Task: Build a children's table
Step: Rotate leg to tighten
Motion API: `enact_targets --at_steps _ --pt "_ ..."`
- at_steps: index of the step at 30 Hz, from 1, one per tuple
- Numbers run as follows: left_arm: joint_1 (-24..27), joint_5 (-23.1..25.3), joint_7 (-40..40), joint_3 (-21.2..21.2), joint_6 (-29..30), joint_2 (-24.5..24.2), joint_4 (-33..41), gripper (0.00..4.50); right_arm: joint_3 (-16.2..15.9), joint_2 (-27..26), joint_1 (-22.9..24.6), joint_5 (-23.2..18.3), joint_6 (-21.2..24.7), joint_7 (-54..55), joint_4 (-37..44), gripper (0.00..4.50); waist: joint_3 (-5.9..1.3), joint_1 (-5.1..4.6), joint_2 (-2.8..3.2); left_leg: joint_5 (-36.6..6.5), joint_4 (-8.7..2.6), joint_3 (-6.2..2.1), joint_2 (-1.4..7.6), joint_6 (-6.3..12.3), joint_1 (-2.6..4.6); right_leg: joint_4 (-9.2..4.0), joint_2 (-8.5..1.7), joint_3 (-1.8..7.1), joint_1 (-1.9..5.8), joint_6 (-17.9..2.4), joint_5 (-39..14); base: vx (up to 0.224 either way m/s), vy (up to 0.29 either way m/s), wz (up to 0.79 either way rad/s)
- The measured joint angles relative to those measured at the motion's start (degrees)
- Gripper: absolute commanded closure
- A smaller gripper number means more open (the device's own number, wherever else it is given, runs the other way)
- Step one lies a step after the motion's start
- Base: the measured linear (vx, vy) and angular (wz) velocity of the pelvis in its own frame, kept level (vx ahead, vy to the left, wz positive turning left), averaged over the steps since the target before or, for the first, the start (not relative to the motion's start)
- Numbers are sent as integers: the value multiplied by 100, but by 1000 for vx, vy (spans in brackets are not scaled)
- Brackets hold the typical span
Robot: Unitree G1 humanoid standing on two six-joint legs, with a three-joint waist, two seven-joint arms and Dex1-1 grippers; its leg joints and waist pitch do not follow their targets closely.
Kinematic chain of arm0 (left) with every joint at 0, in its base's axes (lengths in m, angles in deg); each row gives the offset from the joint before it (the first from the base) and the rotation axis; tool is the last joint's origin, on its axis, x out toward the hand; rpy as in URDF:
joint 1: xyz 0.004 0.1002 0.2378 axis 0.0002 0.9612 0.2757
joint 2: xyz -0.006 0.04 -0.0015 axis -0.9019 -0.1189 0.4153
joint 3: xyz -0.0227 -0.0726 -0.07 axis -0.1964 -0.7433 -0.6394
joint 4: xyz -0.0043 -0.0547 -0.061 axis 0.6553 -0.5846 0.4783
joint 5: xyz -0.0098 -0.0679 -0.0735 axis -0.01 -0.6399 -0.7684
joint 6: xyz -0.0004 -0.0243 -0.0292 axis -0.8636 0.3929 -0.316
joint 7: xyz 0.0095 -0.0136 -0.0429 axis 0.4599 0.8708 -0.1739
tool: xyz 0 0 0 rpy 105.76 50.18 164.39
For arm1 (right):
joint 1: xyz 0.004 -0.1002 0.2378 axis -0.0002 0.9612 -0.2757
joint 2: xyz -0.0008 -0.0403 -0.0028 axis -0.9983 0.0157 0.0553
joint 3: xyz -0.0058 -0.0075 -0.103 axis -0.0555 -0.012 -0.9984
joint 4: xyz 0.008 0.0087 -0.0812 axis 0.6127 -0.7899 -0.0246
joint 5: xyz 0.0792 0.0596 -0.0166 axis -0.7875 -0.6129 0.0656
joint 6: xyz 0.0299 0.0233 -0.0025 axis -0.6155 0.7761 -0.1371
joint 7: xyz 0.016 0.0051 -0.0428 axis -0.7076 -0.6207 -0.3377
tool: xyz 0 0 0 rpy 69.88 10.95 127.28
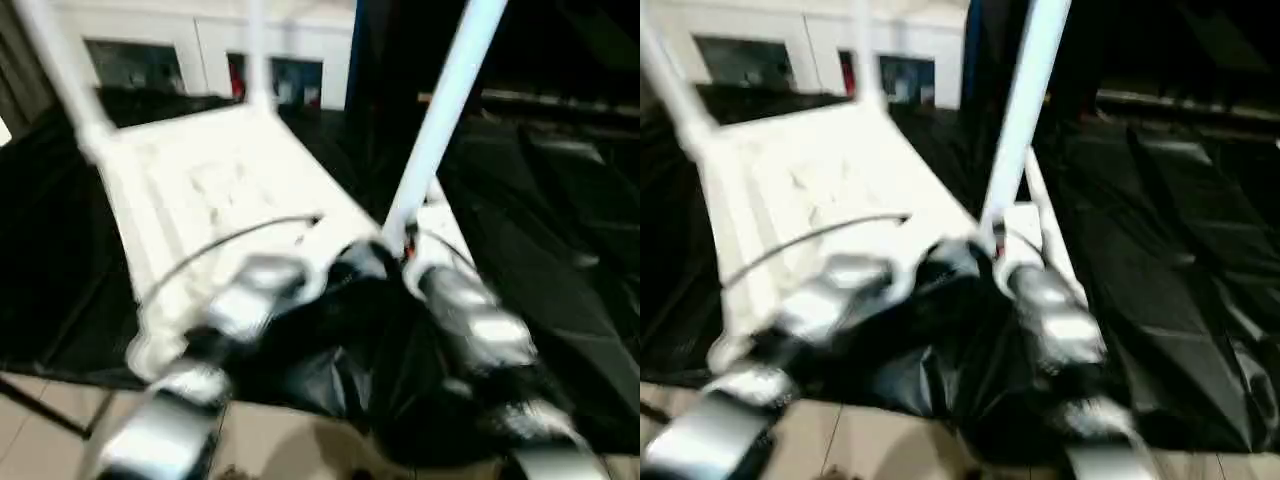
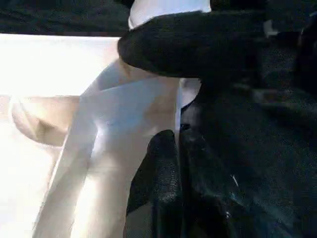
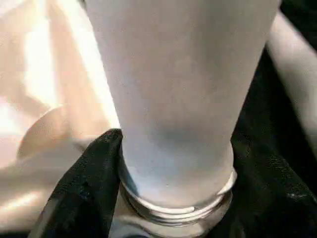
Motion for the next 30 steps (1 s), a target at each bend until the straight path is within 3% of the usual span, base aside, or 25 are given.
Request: enact_targets --at_steps 4,7,11,12,16,20,23,24,29,30 --pt "-74 2 109 -3 -51 66 -126 450 30 -46 -83 93 -119 93 -134 175 -2 2 26 -5 0 0 -1 7 -3 0 0 1 0 -11 0 0 0 0" --pt "-133 -1 109 -17 -165 71 -272 450 28 -42 -113 167 -256 62 -244 105 3 3 52 -5 1 1 -1 8 -3 0 0 1 0 -16 3 0 0 0" --pt "-195 34 233 -55 -405 39 -478 450 -77 1 -166 193 -458 -60 -399 92 12 -43 69 -5 1 1 -2 7 2 0 1 0 0 -14 9 0 0 0" --pt "-208 64 229 -51 -512 23 -539 450 -125 60 -114 250 -496 -121 -335 74 13 -46 70 -4 -3 0 -2 7 1 1 0 -2 0 -13 10 0 0 0" --pt "-210 116 226 -28 -782 27 -631 450 -248 247 360 317 -494 -348 402 74 16 -9 63 -4 -12 -1 -1 7 -1 1 1 -6 -3 -11 9 0 0 0" --pt "-213 89 302 -151 -1105 -32 -770 450 -242 493 877 336 -203 -473 1370 74 28 -22 42 -3 -8 -1 -1 8 -31 0 1 -5 -9 -10 8 0 0 0" --pt "-213 -30 403 -348 -1210 -51 -785 405 -186 552 1177 313 1 -471 1970 59 33 -24 34 -2 -8 -1 0 9 -61 1 2 -5 -47 -9 8 0 0 0" --pt "-235 -96 547 -466 -1307 -43 -776 405 -187 549 1245 306 71 -468 2094 59 31 -22 34 0 -4 -4 1 12 -90 3 5 -5 -68 -10 10 0 0 0" --pt "-514 -100 1413 -961 -1458 -464 -375 382 -309 540 1640 309 610 -479 2793 59 22 -16 50 26 -3 -4 1 54 -88 0 9 0 -65 -9 6 0 0 0" --pt "-458 -70 1506 -1014 -1377 -563 -138 345 -363 542 1640 289 701 -544 2848 59 22 -9 50 25 -3 -4 1 53 -84 0 8 -1 -63 -9 5 0 0 0"
